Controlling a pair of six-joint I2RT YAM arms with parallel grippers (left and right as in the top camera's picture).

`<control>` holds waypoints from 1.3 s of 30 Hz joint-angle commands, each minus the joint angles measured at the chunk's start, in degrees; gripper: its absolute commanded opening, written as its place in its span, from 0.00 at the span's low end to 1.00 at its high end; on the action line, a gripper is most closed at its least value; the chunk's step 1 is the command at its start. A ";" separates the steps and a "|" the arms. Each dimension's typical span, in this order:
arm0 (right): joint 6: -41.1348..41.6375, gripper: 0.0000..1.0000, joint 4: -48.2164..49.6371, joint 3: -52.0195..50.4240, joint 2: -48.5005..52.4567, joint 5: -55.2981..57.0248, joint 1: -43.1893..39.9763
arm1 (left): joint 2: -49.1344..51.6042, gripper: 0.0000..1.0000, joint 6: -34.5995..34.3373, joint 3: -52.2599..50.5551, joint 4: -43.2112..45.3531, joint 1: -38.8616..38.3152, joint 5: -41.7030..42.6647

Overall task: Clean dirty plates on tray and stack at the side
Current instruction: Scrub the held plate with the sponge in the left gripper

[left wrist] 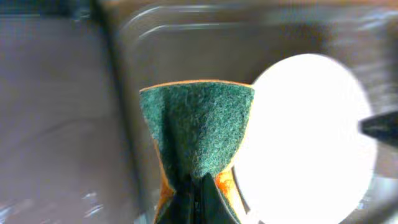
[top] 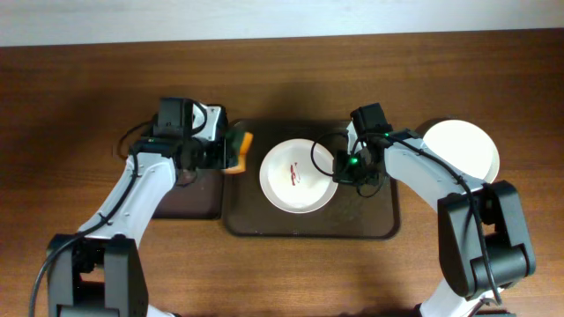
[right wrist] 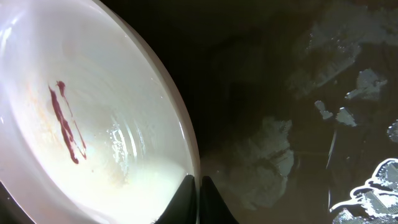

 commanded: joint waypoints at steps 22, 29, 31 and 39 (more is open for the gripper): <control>0.26 0.05 -0.11 -0.15 0.72 0.50 0.31 | 13.66 0.00 -25.81 1.36 12.41 -20.41 -9.38; 0.24 0.05 -0.61 -0.15 0.72 0.52 0.31 | 8.52 0.00 -16.44 2.29 9.22 -16.33 -9.51; 0.24 0.05 -0.50 -0.15 0.72 0.55 0.31 | 3.06 0.00 -16.20 2.40 8.52 -16.33 -8.41; 0.24 0.05 -0.50 -0.15 0.72 0.52 0.31 | -4.15 0.00 -12.24 2.36 -3.41 -6.71 -20.81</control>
